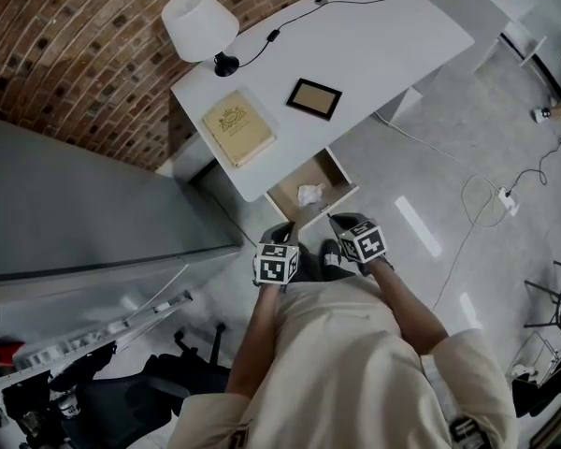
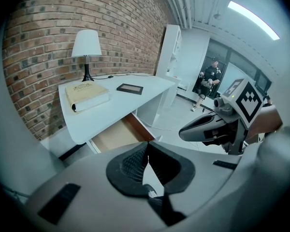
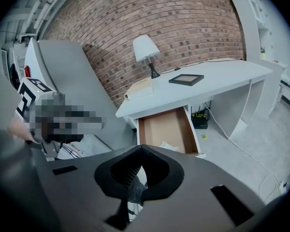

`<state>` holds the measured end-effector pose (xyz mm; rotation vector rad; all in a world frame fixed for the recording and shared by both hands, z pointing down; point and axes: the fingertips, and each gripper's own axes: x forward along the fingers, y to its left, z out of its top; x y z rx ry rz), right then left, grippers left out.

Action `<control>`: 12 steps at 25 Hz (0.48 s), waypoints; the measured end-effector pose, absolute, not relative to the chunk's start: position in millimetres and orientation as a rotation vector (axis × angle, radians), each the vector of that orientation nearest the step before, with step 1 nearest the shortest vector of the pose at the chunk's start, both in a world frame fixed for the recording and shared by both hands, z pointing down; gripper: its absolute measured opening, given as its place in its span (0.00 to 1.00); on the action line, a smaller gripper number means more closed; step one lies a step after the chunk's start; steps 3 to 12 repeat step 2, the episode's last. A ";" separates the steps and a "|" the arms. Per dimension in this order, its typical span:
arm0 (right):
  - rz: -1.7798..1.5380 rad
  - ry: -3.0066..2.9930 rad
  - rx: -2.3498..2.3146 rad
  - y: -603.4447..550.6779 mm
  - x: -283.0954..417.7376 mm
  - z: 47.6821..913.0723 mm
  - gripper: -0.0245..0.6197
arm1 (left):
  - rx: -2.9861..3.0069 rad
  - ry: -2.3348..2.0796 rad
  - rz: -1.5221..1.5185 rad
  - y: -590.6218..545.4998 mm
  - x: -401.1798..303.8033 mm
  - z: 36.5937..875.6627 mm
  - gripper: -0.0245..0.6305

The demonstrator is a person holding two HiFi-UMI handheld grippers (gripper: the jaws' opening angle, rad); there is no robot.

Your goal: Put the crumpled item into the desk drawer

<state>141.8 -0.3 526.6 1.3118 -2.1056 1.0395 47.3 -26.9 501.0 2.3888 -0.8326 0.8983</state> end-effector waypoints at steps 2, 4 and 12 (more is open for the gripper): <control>1.038 -2.112 1.305 -0.4 139.7 526.6 0.08 | 2.388 -0.831 0.896 -26.6 47.5 501.7 0.06; 1.038 -2.112 1.305 -0.4 139.7 526.6 0.08 | 2.388 -0.831 0.896 -26.6 47.5 501.7 0.06; 1.038 -2.112 1.305 -0.4 139.7 526.6 0.08 | 2.388 -0.831 0.896 -26.6 47.5 501.7 0.06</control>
